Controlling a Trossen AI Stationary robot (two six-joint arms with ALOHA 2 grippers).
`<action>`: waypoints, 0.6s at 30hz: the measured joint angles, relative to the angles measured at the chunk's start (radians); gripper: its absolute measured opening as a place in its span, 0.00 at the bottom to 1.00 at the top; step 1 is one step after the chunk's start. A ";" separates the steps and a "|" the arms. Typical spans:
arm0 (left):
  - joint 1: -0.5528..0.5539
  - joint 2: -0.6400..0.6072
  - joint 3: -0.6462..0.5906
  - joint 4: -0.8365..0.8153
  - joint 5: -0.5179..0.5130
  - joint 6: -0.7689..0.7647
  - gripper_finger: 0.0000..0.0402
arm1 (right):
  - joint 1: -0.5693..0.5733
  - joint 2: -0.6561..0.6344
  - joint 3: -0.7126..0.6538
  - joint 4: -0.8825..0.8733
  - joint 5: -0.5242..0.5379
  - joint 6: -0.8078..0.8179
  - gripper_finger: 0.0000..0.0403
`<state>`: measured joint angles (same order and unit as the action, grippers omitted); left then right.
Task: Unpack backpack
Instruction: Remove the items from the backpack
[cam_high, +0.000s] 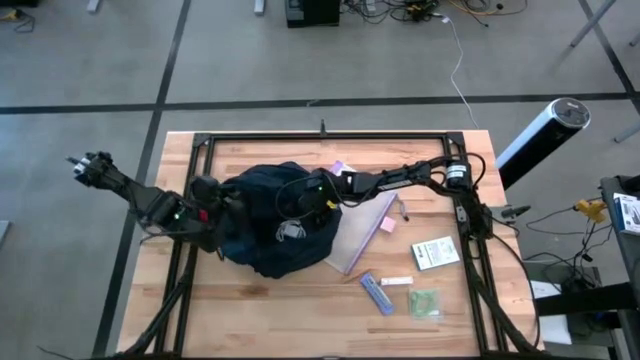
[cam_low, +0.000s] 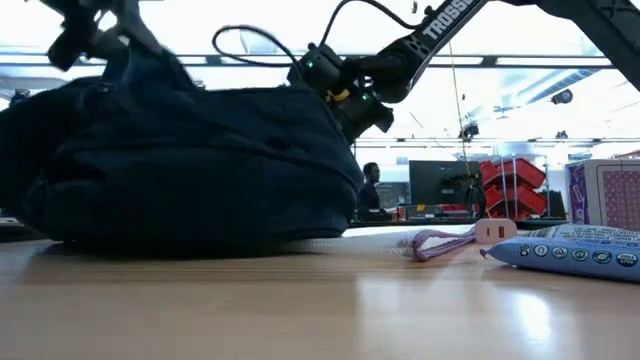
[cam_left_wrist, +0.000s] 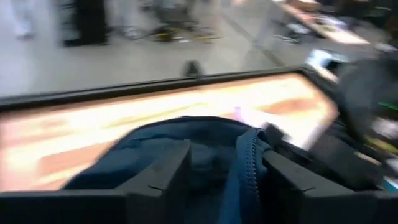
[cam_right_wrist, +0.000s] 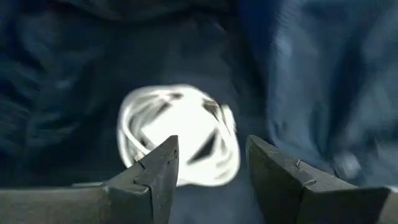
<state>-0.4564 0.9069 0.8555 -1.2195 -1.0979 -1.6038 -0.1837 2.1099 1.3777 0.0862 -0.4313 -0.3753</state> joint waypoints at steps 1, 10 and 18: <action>0.015 -0.001 0.000 -0.044 0.009 -0.067 0.40 | -0.001 0.005 0.000 0.005 0.001 0.012 0.41; 0.036 -0.022 0.032 0.147 0.178 0.234 0.53 | -0.001 0.043 0.000 -0.022 0.005 0.055 0.39; 0.051 -0.064 0.143 0.176 0.321 0.541 0.66 | 0.008 -0.022 0.007 -0.107 0.113 0.077 0.41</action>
<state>-0.4052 0.8427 0.9984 -1.0437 -0.7770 -1.0628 -0.1756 2.0875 1.3851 -0.0205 -0.3186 -0.2981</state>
